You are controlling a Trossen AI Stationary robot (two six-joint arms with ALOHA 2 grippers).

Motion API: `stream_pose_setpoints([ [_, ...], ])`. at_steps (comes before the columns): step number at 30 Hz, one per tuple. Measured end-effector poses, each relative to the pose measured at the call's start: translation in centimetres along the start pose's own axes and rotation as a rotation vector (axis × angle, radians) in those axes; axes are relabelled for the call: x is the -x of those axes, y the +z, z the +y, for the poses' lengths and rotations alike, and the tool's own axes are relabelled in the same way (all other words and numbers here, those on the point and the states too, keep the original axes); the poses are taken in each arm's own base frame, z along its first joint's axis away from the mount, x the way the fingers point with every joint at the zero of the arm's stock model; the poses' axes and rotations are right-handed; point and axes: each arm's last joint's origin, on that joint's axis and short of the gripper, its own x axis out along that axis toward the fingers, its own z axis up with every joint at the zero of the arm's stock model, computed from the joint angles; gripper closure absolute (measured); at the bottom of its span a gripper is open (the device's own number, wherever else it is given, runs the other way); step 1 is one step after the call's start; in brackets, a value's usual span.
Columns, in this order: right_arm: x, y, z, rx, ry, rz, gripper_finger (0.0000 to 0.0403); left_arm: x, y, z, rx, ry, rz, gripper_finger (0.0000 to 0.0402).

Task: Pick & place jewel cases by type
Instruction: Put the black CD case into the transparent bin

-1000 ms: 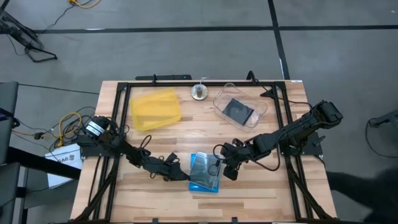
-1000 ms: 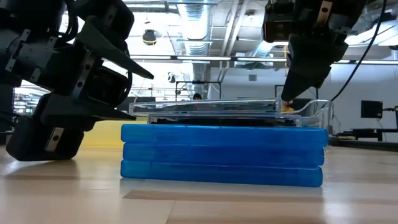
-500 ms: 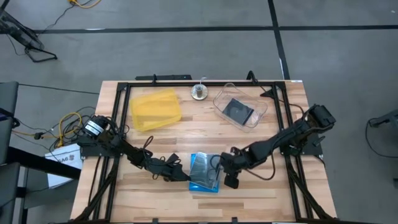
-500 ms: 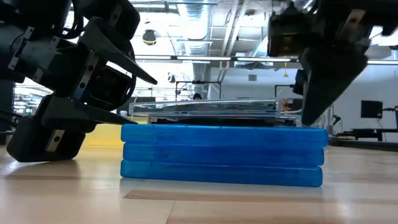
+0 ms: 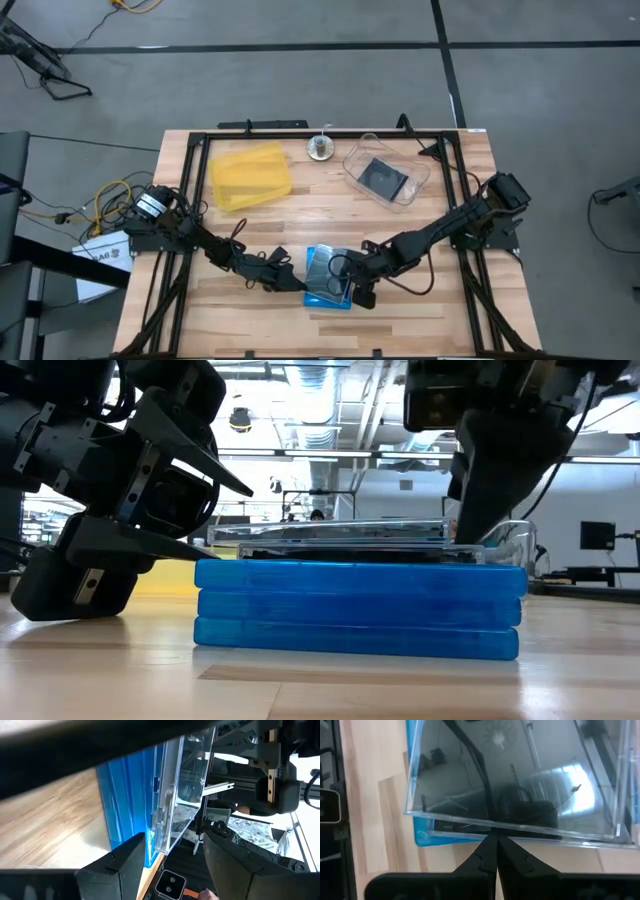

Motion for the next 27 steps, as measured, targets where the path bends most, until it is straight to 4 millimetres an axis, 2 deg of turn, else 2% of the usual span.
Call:
stream_pose_setpoints([
  [19,-0.3,3.2,-1.5,-0.058,0.047,-0.193,0.0403,0.0,0.2,0.0,-0.018,-0.007,-0.036,0.0211],
  [23,-0.3,3.5,-1.7,-0.067,0.054,-0.201,0.0403,0.0,0.2,0.0,-0.034,-0.006,-0.036,0.0228],
  [27,0.1,3.7,-1.8,-0.070,0.057,-0.210,0.0403,0.0,0.2,0.0,-0.049,-0.001,-0.037,0.0265],
])
